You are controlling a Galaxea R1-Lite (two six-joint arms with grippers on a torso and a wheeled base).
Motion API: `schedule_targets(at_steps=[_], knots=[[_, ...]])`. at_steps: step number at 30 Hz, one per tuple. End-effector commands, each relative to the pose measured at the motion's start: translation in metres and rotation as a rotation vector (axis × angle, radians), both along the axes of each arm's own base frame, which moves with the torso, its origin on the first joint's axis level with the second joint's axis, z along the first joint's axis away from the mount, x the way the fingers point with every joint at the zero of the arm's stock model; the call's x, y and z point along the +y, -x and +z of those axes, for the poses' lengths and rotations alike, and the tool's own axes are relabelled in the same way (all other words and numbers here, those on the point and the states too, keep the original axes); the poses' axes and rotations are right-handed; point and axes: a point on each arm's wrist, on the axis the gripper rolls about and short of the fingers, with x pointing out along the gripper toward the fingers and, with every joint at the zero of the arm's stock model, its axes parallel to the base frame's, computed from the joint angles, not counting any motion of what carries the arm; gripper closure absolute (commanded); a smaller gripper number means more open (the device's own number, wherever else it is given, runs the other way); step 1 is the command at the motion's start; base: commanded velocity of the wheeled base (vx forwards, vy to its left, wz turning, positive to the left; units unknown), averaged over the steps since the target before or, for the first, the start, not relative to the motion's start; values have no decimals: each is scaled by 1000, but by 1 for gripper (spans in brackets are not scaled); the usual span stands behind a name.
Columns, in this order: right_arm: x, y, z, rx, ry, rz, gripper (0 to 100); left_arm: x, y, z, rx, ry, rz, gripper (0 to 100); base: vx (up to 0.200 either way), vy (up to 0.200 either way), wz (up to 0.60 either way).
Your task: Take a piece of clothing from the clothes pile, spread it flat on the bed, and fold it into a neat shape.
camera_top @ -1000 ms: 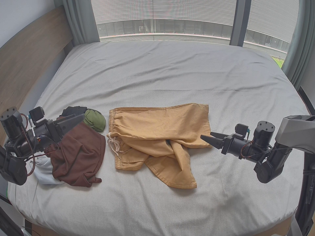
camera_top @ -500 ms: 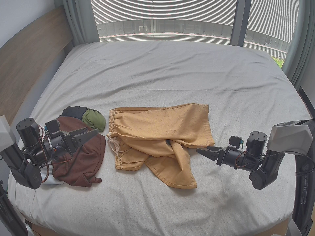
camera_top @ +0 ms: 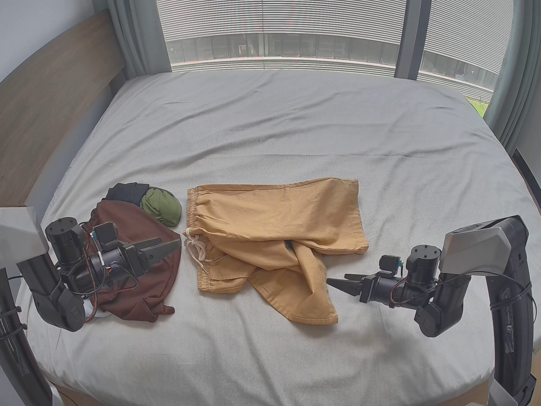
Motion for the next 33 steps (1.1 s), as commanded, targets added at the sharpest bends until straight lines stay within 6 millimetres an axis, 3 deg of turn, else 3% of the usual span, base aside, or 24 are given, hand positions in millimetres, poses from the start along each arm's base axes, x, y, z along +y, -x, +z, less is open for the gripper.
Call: schedule_targets(at_steps=[1, 4, 10, 15, 28, 33], knots=[[6, 4, -14, 38, 10, 18, 0, 0, -1, -5, 14, 1, 0, 0, 0, 0, 0], [9, 4, -18, 44, 13, 25, 0, 0, -1, -4, 11, 1, 0, 0, 0, 0, 0], [25, -21, -31, -33, 16, -41, 0, -1, -1, -3, -4, 1, -5, 0, 0, 0, 0], [34, -30, -36, -12, -31, -48, 0, -1, -1, -2, -10, 1, -5, 0, 0, 0, 0], [60, -26, -28, 92, -150, -21, 0, -3, 0, -2, -9, 1, -11, 0, 0, 0, 0], [58, -27, -5, 83, -192, -50, 0, -3, 0, -2, -9, 1, -11, 0, 0, 0, 0]])
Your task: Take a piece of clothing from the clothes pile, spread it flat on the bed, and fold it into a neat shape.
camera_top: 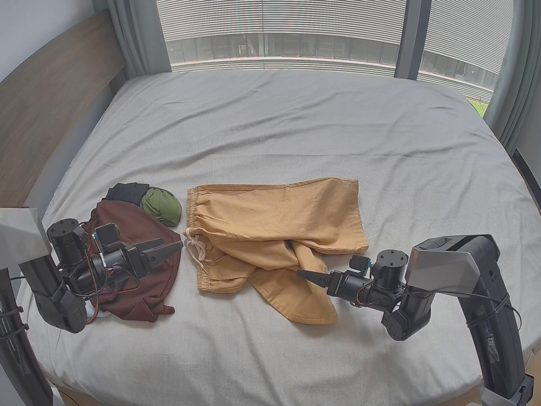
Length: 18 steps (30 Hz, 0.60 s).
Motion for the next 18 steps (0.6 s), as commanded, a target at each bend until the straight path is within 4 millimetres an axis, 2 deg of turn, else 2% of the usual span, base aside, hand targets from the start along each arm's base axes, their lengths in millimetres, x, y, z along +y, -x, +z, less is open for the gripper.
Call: schedule_targets(at_steps=[1, 4, 8, 18], knots=[[-1, 1, 21, -25, -20, -15, 0, 0, 0, 0, -1, 0, 0, 0, 0, 0, 0], [-3, 5, 41, -27, -45, -19, 0, -1, 0, 0, -1, 1, -4, 0, 0, 0, 0], [-5, 9, 57, -21, -77, -22, 0, -1, 0, 0, -1, 1, -4, 0, 0, 0, 0], [-11, 5, 55, -14, -81, -41, 0, -1, 0, 0, -3, 1, -4, 0, 0, 0, 0]])
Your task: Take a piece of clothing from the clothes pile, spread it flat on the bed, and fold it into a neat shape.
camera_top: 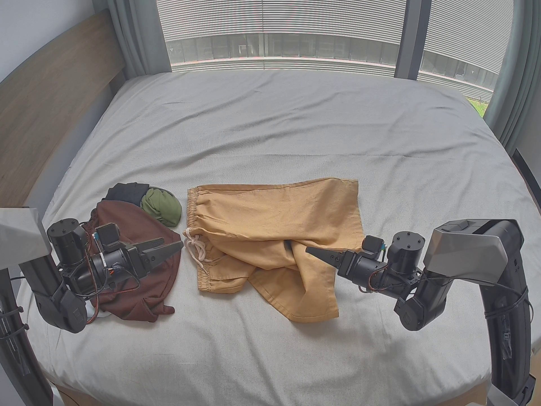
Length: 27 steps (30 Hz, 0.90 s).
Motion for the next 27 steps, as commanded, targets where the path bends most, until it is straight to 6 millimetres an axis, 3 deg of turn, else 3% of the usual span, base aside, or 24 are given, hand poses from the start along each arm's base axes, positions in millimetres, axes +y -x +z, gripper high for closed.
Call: schedule_targets(at_steps=[1, 6, 7, 15, 21, 27], knots=[[-1, -1, 5, -10, -5, -2, 0, 0, 0, 0, 0, 0, 1, 0, 0, 0, 0], [0, 0, 2, -2, -2, 1, 0, 0, 0, 1, -1, 0, 1, 0, 0, 0, 0], [-1, 0, -1, 4, 1, -1, 100, 0, 0, 0, 2, 0, 1, 0, 0, 0, 0], [-3, 0, -7, 17, 7, -8, 100, 0, -1, -4, 14, 0, -1, 0, 0, 0, 0], [-8, 11, -4, 43, 24, -17, 100, -4, -5, -31, 95, -4, -12, 0, 0, 0, 0], [-17, 22, 3, 41, 61, -65, 100, -9, -5, -41, 123, -12, -27, 0, 0, 0, 0]])
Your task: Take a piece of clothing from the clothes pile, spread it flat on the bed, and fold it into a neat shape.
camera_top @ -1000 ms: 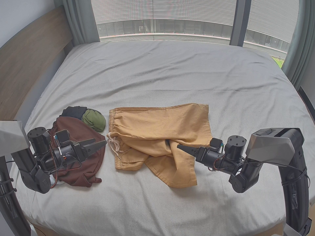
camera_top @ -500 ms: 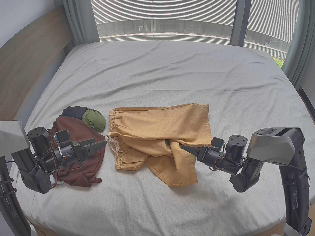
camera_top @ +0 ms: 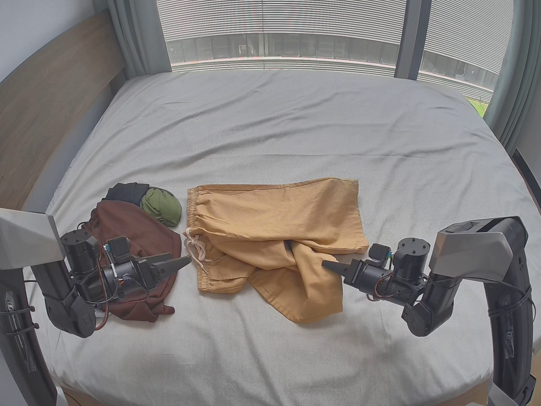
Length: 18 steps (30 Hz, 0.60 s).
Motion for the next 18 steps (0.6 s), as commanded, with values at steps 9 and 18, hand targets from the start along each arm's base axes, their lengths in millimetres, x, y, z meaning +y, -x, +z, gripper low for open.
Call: schedule_targets(at_steps=[9, 18], knots=[[-25, 13, 8, -27, 100, -106, 100, -7, -7, -38, 73, -44, 15, 0, 0, 0, 0], [-57, 13, 2, 16, 124, -208, 100, -11, -9, -49, 104, -53, 24, 0, 0, 0, 0]])
